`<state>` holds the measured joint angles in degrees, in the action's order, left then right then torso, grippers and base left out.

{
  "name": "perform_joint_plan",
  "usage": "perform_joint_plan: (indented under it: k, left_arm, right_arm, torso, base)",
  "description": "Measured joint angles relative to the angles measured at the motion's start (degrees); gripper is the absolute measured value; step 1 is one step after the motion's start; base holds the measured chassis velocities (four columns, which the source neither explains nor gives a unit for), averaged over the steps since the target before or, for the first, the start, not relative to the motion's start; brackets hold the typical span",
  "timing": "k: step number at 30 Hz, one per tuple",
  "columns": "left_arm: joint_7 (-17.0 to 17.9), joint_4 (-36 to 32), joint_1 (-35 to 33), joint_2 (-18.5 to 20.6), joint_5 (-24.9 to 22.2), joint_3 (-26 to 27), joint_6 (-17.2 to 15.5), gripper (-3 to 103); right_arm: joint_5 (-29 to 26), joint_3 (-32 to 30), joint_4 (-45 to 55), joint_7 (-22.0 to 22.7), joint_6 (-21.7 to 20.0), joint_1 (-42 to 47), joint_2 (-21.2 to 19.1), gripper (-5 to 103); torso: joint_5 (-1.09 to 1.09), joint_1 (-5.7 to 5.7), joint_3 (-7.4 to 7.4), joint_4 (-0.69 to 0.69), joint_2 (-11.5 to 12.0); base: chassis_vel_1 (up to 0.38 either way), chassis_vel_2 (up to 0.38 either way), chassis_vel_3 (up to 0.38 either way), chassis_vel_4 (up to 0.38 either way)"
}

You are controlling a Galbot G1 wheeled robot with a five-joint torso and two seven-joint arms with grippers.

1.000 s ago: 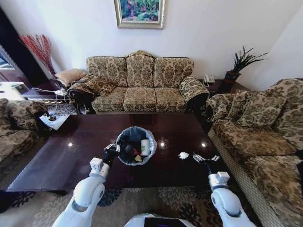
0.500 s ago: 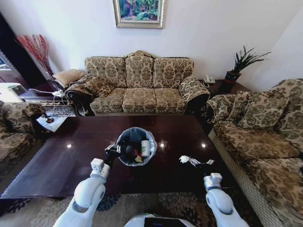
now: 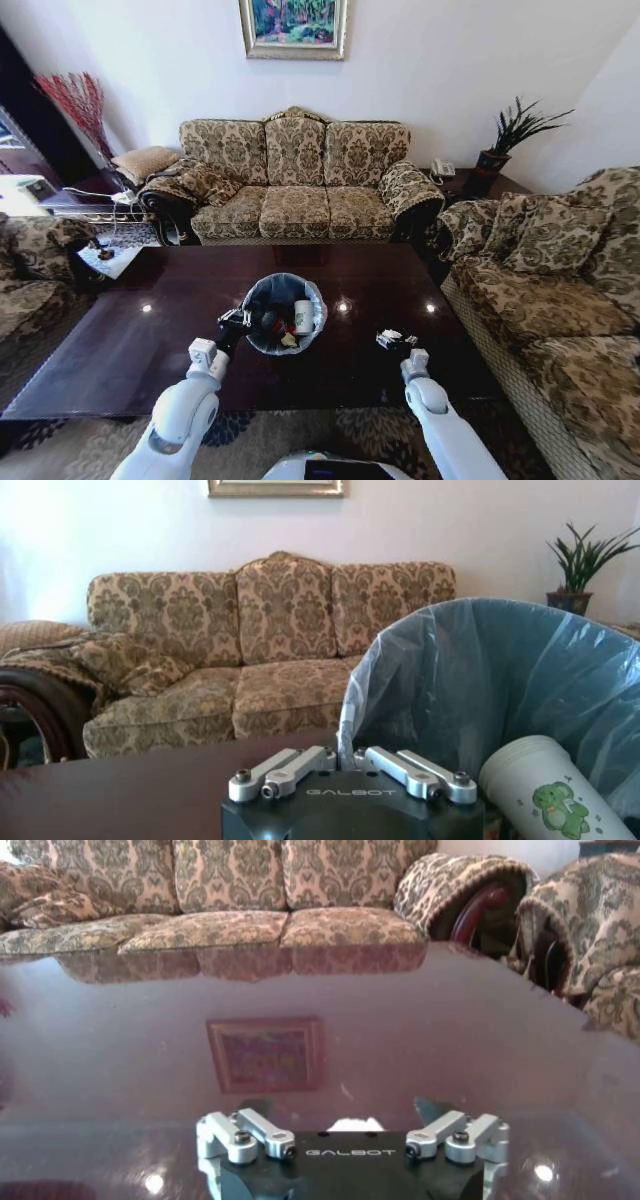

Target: Move to the front of the table and place the trash on the table into the trash bin.

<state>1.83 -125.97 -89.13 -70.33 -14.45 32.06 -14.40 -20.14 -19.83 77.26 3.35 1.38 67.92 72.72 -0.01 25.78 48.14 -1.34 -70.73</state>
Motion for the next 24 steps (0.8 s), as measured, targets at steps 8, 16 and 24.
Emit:
perform_joint_plan:
  k: [8, 16, 24]
  left_arm:
    - [0.02, 0.47, 0.62, 0.07, -0.06, -0.29, 0.0, 3]
    - [0.03, 0.68, 0.96, 0.23, 0.12, -0.25, 0.16, 3]
    - [0.03, 0.57, 1.18, 0.5, -0.14, -0.23, 0.17, 3]
  right_arm:
    - [-2.29, 1.99, 0.29, 2.66, -0.06, 1.58, -0.79, 67]
    - [-5.35, 4.38, 0.02, 4.98, 1.61, 1.78, -2.62, 40]
    - [-5.29, 4.17, 1.36, 6.37, 2.62, 2.37, -3.01, 8]
  torso:
    - [0.01, 0.0, 0.0, 0.01, 0.0]
    - [0.01, 0.0, 0.0, -0.01, 0.0]
    - [0.02, 0.0, 0.0, 0.0, 0.0]
  base:
    - [0.0, 0.0, 0.0, 0.0]
    - [0.0, 0.0, 0.0, 0.0]
    - [0.0, 0.0, 0.0, 0.0]
